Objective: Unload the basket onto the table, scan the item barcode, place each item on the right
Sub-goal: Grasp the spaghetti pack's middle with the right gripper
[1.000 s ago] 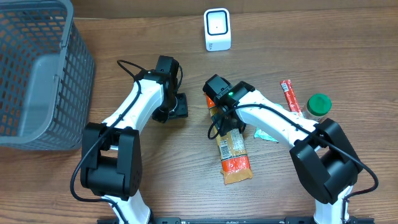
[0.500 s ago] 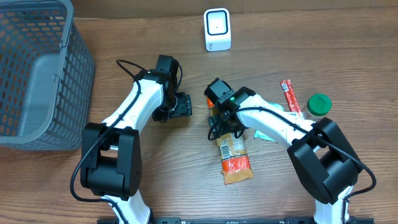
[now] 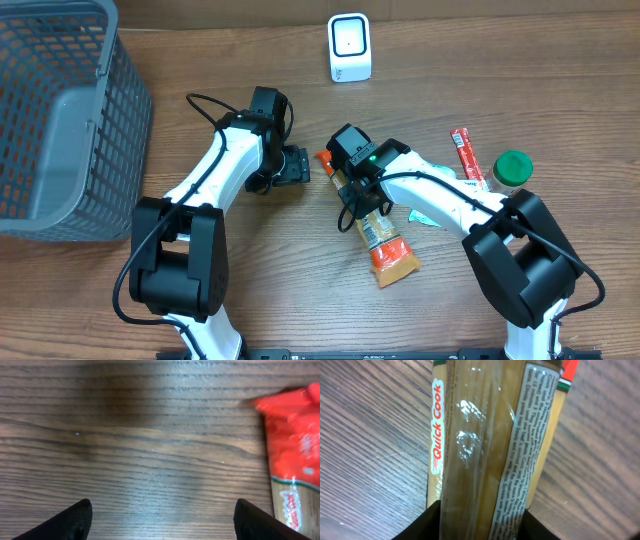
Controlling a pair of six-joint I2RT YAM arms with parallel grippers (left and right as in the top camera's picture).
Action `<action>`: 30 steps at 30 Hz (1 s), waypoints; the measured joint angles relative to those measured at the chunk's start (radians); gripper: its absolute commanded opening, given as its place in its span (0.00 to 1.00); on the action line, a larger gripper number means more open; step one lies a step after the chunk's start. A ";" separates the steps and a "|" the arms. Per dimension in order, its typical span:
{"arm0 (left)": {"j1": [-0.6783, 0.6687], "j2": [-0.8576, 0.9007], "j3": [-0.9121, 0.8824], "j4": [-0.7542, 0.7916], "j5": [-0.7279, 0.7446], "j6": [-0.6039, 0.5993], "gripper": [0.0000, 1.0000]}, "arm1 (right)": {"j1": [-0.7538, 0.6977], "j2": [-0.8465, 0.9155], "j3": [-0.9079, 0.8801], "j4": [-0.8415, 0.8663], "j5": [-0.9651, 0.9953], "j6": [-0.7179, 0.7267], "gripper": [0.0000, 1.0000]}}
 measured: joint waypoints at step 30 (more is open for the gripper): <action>0.000 0.000 0.000 0.008 -0.070 -0.041 0.89 | -0.001 0.032 0.018 0.009 -0.030 -0.061 0.59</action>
